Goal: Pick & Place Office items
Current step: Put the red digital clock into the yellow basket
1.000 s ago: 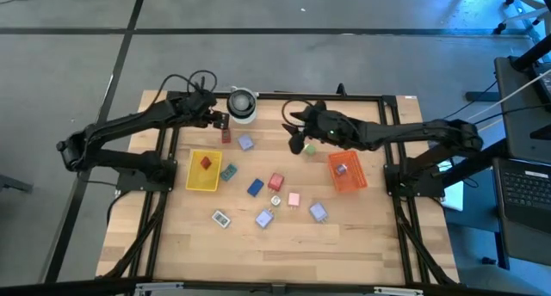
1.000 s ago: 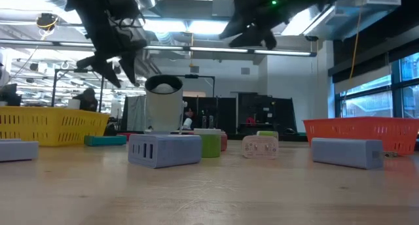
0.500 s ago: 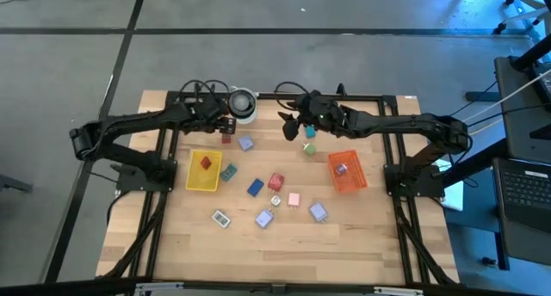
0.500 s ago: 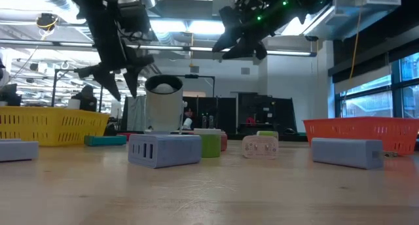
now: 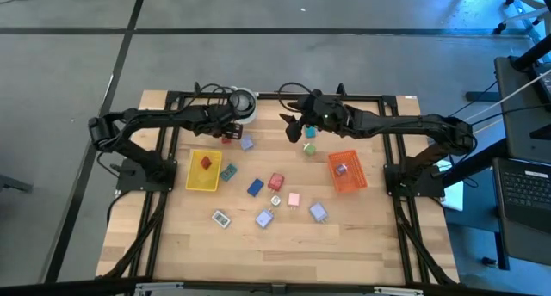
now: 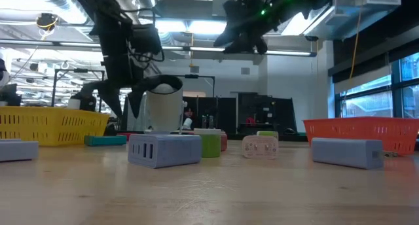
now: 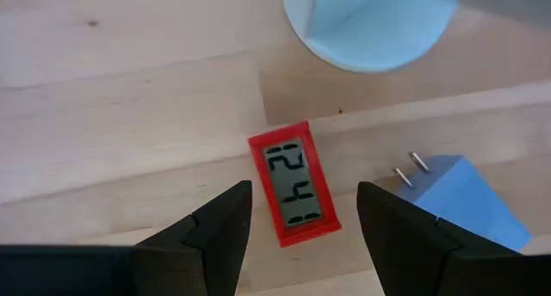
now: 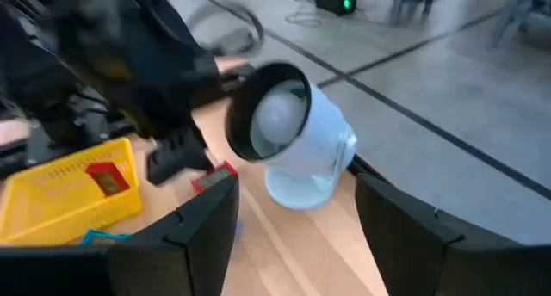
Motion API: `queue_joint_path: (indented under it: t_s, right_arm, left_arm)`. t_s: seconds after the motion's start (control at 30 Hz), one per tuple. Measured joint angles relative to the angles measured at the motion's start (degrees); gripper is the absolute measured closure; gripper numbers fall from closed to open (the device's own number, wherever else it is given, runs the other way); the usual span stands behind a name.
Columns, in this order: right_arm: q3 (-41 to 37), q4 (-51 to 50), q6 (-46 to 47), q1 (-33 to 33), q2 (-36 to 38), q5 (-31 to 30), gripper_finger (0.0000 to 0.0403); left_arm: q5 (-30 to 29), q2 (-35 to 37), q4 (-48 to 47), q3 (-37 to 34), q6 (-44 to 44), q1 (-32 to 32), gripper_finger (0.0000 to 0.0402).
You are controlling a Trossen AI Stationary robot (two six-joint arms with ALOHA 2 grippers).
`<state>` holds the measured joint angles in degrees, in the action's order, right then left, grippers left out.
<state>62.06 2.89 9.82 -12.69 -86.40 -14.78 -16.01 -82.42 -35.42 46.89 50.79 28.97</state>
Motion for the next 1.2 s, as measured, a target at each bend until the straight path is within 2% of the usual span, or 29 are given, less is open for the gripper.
queue_joint_path:
  t_s: [0.23, 0.47, 0.8, 1.0, 1.2]
  right_arm:
    - [0.0, -4.0, -2.3, 0.0, 6.9, 0.3, 0.0169]
    - [-0.4, -16.0, -1.7, 0.8, 13.5, 2.5, 0.0169]
    - [-5.6, -17.0, 0.3, 2.3, 17.1, 3.4, 0.0169]
    - [-6.4, -16.6, 0.7, 2.4, 17.1, 3.4, 0.0169]
    - [-6.4, -16.4, 1.3, 4.0, 17.1, 3.2, 0.0169]
  left_arm:
    - [2.3, -3.1, 0.2, 0.0, 0.1, 0.5, 0.0194]
    - [3.6, -4.8, 1.8, 0.0, -0.3, 0.6, 0.0194]
    - [4.1, -5.3, 1.9, 0.0, -1.0, 2.1, 0.0194]
    - [3.4, -5.5, 2.2, 0.0, -0.5, 2.3, 0.0194]
    - [3.5, -8.7, 3.4, 0.0, -0.5, 1.6, 0.0194]
